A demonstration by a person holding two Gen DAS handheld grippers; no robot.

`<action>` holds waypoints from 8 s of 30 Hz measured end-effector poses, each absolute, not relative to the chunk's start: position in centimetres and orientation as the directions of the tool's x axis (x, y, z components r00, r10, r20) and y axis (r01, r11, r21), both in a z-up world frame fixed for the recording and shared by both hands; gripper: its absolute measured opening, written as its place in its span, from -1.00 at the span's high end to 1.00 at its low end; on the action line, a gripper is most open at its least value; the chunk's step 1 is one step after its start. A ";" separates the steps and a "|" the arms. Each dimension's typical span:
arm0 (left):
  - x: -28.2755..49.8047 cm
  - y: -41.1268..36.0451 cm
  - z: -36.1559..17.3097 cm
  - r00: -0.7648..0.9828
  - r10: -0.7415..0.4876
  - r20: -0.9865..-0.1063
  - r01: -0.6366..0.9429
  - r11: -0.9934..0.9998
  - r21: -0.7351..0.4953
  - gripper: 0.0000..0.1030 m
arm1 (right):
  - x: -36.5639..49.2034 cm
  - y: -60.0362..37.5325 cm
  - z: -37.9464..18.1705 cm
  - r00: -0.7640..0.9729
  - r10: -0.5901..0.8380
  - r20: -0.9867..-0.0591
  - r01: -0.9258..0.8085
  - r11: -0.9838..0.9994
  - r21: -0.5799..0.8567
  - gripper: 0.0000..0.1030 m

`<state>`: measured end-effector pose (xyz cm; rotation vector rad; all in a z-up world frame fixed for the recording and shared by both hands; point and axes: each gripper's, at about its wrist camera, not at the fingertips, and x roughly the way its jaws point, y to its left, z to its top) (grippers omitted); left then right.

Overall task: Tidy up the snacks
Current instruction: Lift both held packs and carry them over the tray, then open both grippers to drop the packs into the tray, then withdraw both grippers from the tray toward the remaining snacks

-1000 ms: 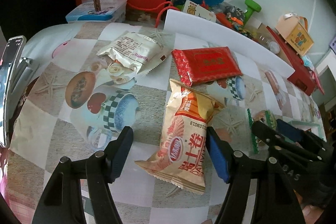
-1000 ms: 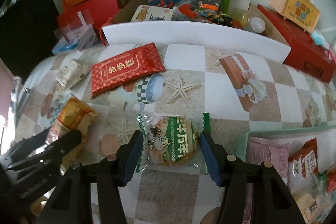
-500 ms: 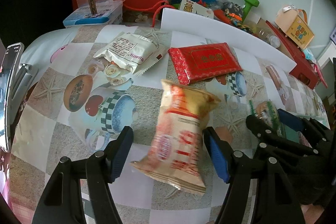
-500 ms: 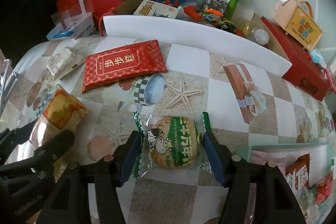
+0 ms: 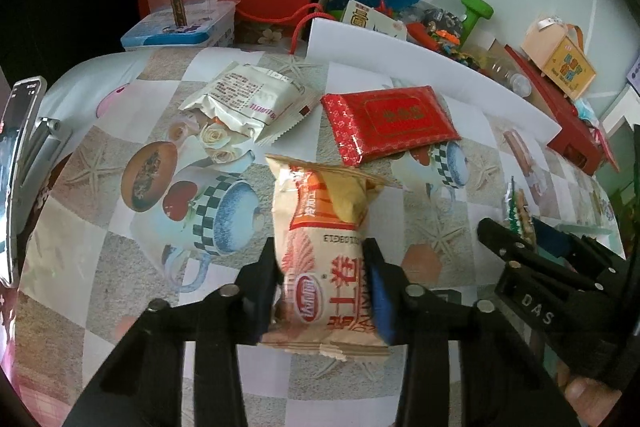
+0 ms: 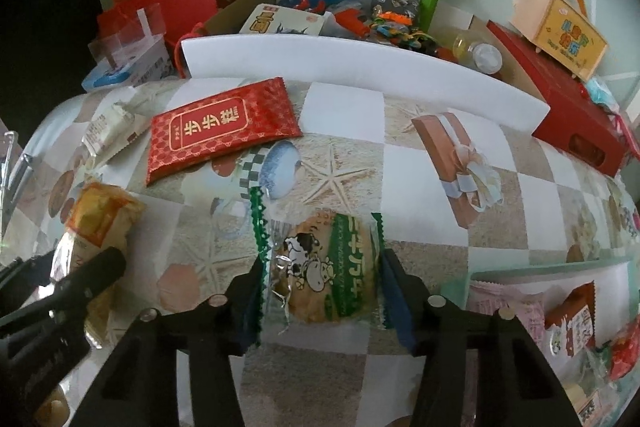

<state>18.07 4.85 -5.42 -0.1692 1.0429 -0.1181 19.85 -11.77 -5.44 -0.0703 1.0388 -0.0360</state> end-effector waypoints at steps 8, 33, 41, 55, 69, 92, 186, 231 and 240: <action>17.8 5.1 -5.0 0.490 -0.183 -0.852 0.014 0.979 -0.203 0.24 | 18.6 -12.1 -4.5 0.528 -0.031 -0.849 0.003 0.999 -0.035 0.05; 12.5 3.5 2.7 0.570 -0.165 -0.805 0.053 0.985 -0.164 0.24 | 8.3 -13.8 3.5 0.635 0.040 -0.772 0.057 0.994 0.098 0.06; 10.9 0.2 4.6 0.592 -0.202 -0.781 0.131 0.979 -0.153 0.24 | 5.7 -17.4 4.7 0.660 0.006 -0.751 0.139 0.982 0.130 0.06; 8.6 -6.8 6.4 0.587 -0.297 -0.753 0.307 0.943 -0.132 0.24 | 2.9 -26.0 5.9 0.683 -0.108 -0.723 0.338 0.923 0.181 0.06; 6.8 -13.7 5.5 0.540 -0.337 -0.771 0.432 0.897 -0.090 0.24 | -1.6 -34.9 6.5 0.655 -0.241 -0.716 0.549 0.803 0.231 0.06; 6.3 -20.3 2.0 0.472 -0.362 -0.804 0.530 0.845 -0.069 0.24 | -1.1 -36.9 3.2 0.592 -0.191 -0.783 0.574 0.782 0.243 0.06; 10.5 -13.1 1.8 0.535 -0.088 -0.840 0.218 0.975 0.036 -1.00 | 1.4 -33.6 2.3 0.541 -0.191 -0.819 0.512 0.847 0.141 -1.00; 15.9 7.7 -0.9 0.505 0.004 -0.863 -0.135 0.988 -0.074 -1.00 | 11.1 -14.5 2.1 0.621 0.061 -0.782 0.113 0.979 0.167 -1.00; 18.8 9.4 -2.0 0.517 -0.012 -0.856 -0.104 0.992 -0.077 -1.00 | 14.6 -12.9 0.8 0.583 0.123 -0.803 0.135 0.960 0.245 -1.00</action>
